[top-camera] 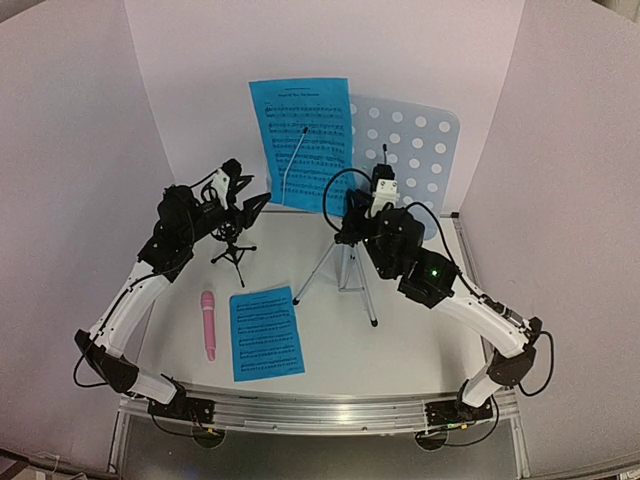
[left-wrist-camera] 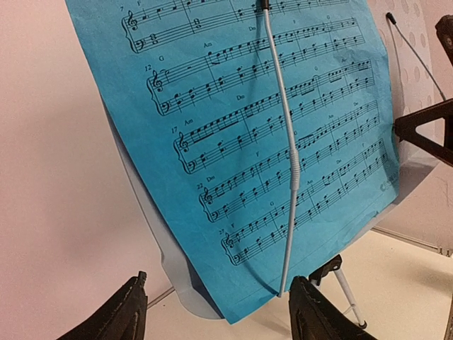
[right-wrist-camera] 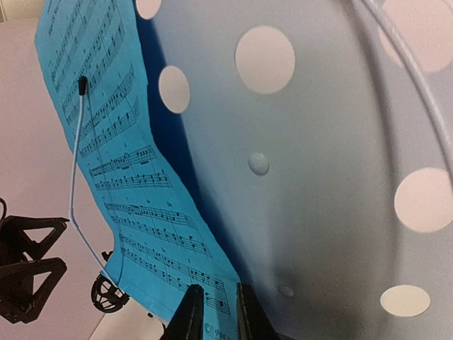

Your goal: Set up the instrument practice props

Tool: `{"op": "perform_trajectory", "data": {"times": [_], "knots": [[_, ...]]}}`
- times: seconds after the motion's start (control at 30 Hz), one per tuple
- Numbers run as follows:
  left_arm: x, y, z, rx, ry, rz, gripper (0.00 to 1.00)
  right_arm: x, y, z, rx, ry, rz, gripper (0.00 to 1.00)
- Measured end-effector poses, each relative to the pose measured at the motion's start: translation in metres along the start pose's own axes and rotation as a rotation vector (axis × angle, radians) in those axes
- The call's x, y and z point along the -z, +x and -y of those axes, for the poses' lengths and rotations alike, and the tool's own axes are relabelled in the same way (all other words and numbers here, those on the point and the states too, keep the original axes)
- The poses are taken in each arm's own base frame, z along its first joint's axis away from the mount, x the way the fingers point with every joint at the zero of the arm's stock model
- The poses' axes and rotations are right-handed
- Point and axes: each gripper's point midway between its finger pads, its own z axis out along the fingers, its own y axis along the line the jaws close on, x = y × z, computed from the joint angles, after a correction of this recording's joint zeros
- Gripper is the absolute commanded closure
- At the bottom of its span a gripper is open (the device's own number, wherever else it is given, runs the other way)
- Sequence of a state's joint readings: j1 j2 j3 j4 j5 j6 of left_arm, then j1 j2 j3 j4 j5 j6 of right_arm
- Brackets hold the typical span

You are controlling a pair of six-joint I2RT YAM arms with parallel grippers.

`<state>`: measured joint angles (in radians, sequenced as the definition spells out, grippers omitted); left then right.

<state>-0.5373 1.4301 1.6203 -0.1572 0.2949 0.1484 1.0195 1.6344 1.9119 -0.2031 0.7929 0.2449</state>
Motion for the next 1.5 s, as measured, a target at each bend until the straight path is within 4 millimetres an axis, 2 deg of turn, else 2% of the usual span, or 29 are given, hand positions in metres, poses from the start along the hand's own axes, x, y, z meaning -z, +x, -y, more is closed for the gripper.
{"op": "perform_trajectory", "data": {"times": [0.2, 0.33, 0.47, 0.73, 1.43, 1.5], "knots": [[0.0, -0.001, 0.001, -0.001, 0.006, 0.004, 0.32, -0.003, 0.017, 0.004, -0.013, 0.02, -0.027, 0.93], [0.0, -0.001, 0.001, -0.003, 0.008, 0.009, 0.32, -0.004, 0.02, 0.006, -0.027, 0.029, -0.029, 0.98], [-0.001, 0.0, 0.001, -0.003, 0.008, 0.01, 0.32, -0.005, 0.022, 0.01, -0.047, 0.044, -0.028, 1.0], [-0.001, 0.003, 0.002, -0.006, 0.008, 0.01, 0.32, -0.01, 0.035, 0.014, -0.065, 0.061, -0.038, 1.0], [-0.002, 0.002, 0.002, -0.019, 0.012, 0.026, 0.32, -0.012, 0.032, 0.012, -0.109, 0.041, -0.019, 1.0], [-0.002, 0.003, 0.002, -0.021, 0.012, 0.028, 0.32, -0.012, 0.032, 0.011, -0.111, 0.036, -0.018, 0.96]]}}
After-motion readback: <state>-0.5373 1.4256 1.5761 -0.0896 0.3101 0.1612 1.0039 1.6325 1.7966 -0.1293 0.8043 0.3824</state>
